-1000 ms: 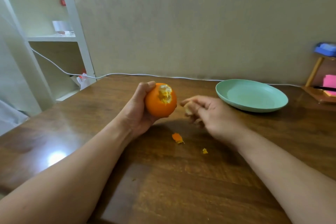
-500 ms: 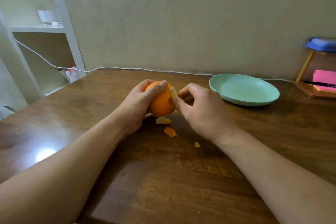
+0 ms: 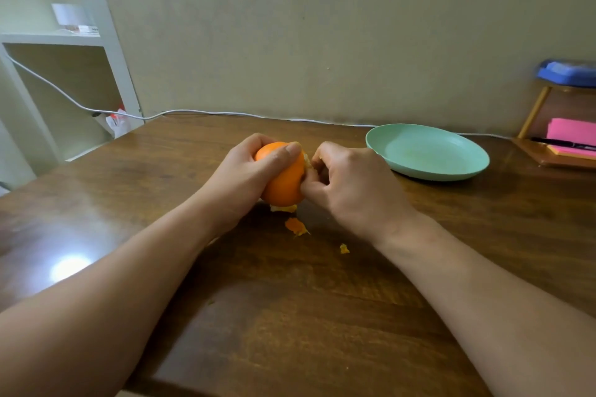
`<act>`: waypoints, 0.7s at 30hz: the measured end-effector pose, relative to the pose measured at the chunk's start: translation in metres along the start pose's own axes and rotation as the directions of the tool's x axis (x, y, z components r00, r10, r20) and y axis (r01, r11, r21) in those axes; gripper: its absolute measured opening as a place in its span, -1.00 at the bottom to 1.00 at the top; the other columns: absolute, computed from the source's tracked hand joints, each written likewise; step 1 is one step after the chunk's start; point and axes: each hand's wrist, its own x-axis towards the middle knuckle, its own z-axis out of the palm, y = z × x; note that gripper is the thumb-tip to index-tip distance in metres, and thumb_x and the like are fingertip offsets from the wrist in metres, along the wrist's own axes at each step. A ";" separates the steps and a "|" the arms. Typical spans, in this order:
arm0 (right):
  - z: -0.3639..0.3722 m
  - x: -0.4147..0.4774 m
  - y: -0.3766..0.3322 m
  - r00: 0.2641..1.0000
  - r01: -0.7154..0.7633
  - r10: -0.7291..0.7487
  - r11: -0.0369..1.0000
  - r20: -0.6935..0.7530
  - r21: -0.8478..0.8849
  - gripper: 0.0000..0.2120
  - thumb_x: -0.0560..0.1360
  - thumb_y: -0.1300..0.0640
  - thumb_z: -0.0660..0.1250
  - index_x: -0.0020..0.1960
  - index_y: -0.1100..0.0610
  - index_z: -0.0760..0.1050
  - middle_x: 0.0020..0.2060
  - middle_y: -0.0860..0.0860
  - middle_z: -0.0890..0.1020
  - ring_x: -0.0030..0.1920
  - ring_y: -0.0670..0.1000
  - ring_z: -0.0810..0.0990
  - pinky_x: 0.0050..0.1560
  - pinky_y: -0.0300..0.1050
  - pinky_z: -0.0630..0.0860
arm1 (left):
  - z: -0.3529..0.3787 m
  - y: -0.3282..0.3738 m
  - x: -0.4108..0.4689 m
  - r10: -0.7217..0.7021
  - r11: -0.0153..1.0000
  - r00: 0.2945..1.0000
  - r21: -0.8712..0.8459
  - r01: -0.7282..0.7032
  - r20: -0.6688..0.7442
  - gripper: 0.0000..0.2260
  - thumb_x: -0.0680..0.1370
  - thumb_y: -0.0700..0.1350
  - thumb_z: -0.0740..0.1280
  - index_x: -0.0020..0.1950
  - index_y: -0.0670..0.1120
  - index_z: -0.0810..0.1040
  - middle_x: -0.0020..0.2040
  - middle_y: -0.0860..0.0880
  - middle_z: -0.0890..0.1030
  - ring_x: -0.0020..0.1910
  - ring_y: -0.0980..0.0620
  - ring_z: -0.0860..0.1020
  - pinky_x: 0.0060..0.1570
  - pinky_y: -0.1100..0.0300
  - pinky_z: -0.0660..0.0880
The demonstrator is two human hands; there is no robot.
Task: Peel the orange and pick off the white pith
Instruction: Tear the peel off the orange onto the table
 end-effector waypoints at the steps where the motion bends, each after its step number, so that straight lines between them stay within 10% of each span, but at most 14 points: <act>1: 0.000 0.000 0.001 1.000 0.004 -0.004 1.000 0.003 0.001 -0.73 0.61 -0.12 0.31 -0.12 0.05 0.52 -0.31 0.01 0.62 -0.29 0.12 0.59 -0.26 0.12 0.57 | 0.000 0.000 0.000 -0.003 1.000 1.000 0.001 0.003 0.001 -0.40 0.39 0.39 0.48 0.25 0.01 0.60 0.16 -0.11 0.66 0.04 -0.06 0.69 -0.16 0.11 0.64; 21: -0.002 0.003 0.003 1.000 0.022 -0.022 0.999 -0.004 0.043 -0.85 0.55 0.01 0.35 -0.09 0.09 0.54 -0.31 0.03 0.61 -0.28 0.14 0.56 -0.24 0.12 0.55 | 0.002 0.001 -0.001 -0.003 1.000 1.000 0.031 0.004 -0.031 -0.33 0.33 0.44 0.45 0.22 -0.03 0.61 0.13 -0.13 0.68 -0.02 -0.01 0.70 -0.19 0.13 0.62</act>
